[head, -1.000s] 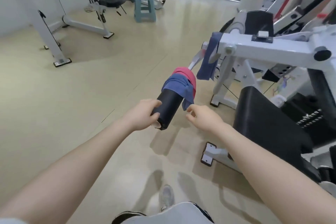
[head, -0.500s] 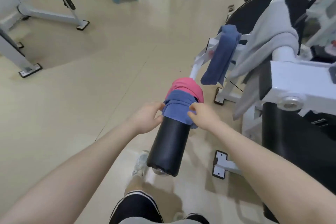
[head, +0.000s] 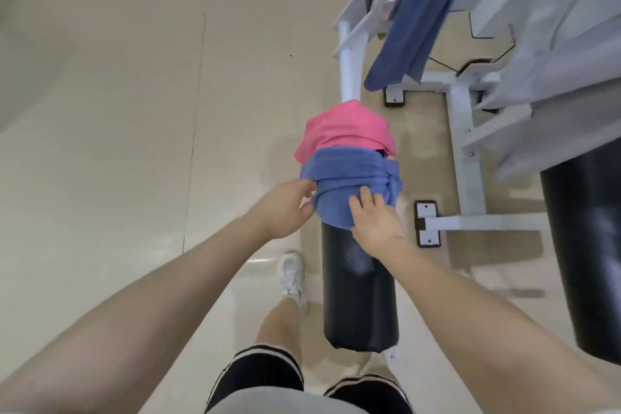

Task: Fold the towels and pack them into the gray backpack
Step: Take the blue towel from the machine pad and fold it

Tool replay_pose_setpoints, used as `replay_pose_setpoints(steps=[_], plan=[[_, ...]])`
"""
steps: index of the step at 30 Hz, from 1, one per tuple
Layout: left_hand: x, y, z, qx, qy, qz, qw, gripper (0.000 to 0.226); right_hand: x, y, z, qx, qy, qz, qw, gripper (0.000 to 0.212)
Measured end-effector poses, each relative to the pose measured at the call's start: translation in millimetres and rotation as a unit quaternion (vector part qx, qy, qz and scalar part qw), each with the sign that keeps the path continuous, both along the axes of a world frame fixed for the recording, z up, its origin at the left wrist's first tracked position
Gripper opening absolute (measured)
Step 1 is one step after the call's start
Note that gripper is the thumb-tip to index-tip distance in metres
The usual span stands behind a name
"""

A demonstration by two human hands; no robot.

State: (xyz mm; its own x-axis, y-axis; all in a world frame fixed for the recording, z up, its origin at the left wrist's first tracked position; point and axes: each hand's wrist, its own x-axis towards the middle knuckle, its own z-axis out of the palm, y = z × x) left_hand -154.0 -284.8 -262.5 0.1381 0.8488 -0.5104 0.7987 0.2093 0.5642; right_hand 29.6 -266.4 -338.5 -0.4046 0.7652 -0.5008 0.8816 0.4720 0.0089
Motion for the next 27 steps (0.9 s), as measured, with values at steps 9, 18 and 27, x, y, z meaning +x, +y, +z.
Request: replay_pose_setpoints(steps=[9,18,27], plan=[[16,19,2,0.018,-0.033,-0.139,0.990,0.035,33,-2,42,-0.060,0.147,-0.135,0.978,0.014],[127,13,127,0.124,-0.197,-0.282,0.931,0.042,116,-51,203,-0.006,0.463,-0.399,0.791,0.019],[305,-121,130,0.059,-0.198,-0.418,0.885,0.012,246,-245,225,0.085,0.514,-0.560,0.645,0.018]])
